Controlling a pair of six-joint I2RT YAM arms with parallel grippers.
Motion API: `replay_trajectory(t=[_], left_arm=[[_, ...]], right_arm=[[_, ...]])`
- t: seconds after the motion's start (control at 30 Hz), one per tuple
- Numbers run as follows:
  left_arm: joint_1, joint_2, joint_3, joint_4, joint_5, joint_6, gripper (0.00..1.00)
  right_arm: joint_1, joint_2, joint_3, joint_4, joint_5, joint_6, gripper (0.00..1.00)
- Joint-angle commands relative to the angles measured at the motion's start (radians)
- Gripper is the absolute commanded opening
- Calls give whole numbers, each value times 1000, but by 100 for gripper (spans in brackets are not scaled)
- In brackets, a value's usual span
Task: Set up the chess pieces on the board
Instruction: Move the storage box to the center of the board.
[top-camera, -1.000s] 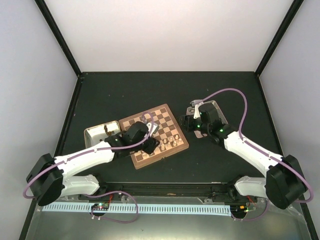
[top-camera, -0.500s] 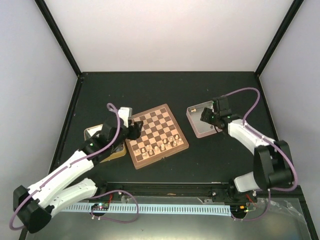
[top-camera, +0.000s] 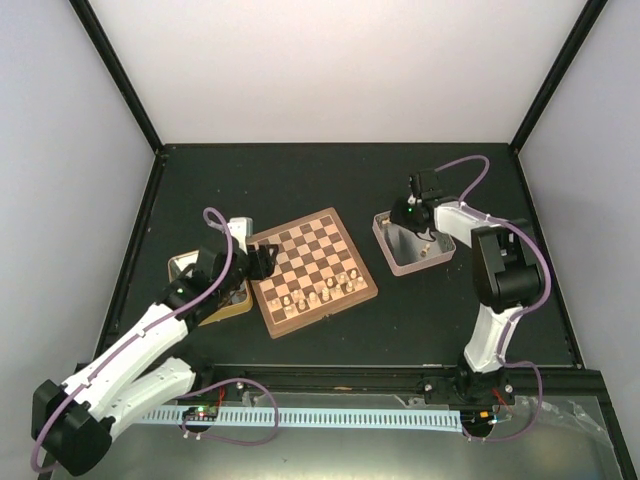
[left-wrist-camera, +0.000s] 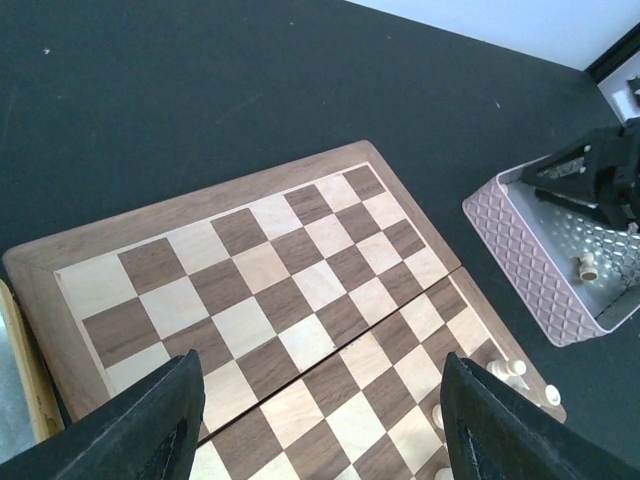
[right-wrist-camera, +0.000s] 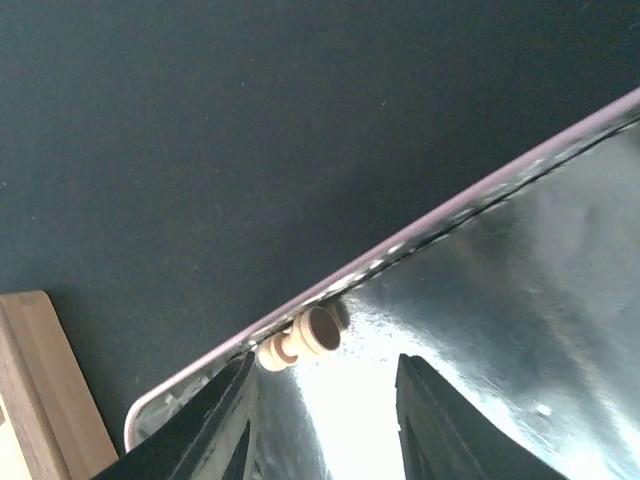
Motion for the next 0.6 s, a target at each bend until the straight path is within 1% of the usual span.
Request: replay_trajectory(t=[0.0, 0.1, 0.37, 0.47, 0.57], left_arm=[[17, 9, 0, 54, 48, -8, 66], [20, 18, -2, 69, 82, 2, 66], [23, 31, 2, 73, 112, 9, 65], [23, 32, 1, 72, 113, 8, 65], [23, 35, 2, 71, 114, 9, 65]], right_arm=[[-2, 63, 35, 33, -95, 43, 35], [-2, 95, 51, 48, -102, 75, 30], [-1, 155, 102, 36, -88, 88, 30], [0, 160, 114, -4, -38, 79, 31], [-1, 158, 115, -60, 56, 70, 30]])
